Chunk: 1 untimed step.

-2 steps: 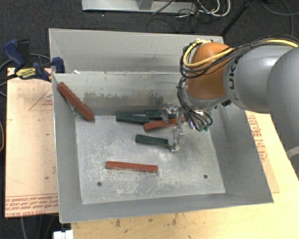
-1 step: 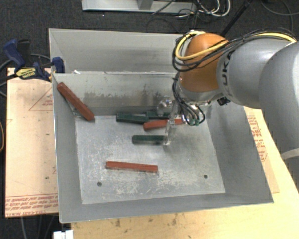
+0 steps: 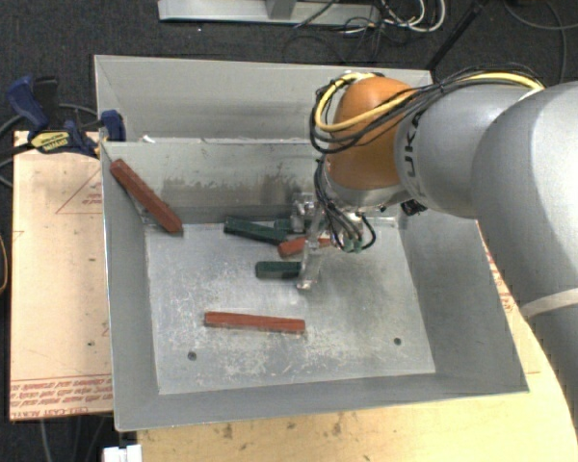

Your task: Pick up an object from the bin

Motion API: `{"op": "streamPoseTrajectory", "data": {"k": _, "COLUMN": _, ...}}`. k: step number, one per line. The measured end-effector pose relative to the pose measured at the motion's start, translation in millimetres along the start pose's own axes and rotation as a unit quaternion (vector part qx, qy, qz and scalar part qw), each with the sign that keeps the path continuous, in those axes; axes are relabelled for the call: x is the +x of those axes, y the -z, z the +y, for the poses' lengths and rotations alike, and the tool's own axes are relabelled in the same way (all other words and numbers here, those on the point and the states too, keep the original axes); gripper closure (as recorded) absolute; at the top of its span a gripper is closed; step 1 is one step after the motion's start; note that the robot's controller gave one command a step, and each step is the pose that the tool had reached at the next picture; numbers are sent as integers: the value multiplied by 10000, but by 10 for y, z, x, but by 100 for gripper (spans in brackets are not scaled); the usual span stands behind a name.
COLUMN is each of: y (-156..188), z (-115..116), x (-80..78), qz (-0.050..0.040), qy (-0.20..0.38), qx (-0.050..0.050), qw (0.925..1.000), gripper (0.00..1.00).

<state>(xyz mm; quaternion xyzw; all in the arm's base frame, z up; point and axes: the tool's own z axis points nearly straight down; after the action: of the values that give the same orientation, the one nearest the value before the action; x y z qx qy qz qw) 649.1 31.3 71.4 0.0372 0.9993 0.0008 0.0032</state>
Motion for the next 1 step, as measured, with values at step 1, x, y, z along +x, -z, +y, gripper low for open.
{"op": "streamPoseTrajectory", "data": {"k": 1, "y": 5, "z": 161, "x": 53, "qz": 1, "qy": -118, "qx": 1, "qw": 9999, "gripper": 0}}
